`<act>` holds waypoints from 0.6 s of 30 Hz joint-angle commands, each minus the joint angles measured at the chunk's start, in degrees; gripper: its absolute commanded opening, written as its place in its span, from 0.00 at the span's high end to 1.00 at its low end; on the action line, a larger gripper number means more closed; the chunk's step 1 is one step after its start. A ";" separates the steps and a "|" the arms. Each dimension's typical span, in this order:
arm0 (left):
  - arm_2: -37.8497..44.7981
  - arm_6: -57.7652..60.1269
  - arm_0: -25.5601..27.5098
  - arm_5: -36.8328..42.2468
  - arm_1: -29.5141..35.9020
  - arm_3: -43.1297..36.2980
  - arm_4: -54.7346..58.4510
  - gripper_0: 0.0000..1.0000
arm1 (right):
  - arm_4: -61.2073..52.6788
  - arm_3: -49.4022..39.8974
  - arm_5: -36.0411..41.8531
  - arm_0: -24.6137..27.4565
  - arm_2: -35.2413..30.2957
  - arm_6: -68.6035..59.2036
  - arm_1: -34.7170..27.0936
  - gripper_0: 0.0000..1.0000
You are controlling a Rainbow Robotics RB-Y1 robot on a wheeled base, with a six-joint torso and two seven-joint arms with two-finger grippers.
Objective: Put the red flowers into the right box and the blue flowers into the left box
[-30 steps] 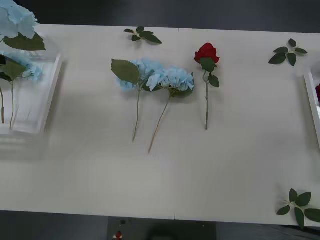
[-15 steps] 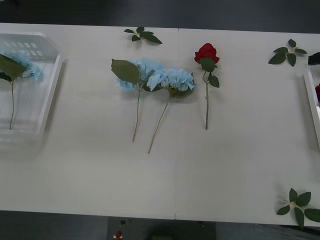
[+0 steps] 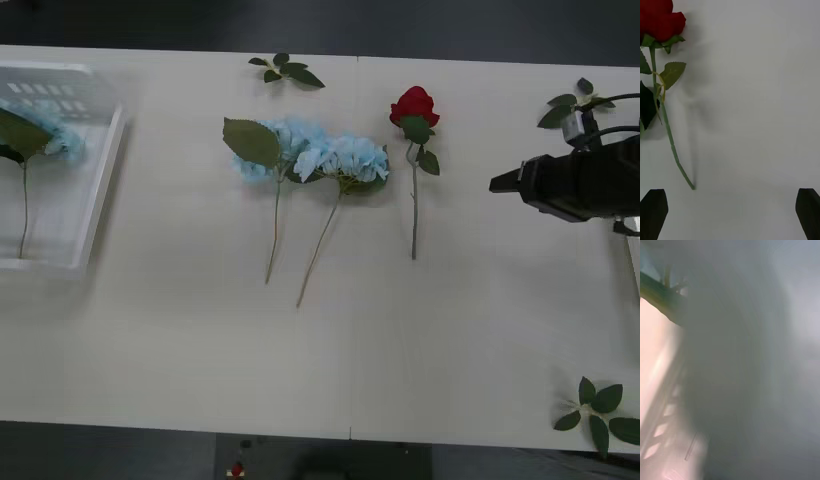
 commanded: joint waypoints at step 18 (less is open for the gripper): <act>-3.26 5.65 -2.43 -8.11 -1.89 0.77 -0.40 0.00 | 23.74 22.39 7.71 -25.50 17.33 -19.36 22.61 0.00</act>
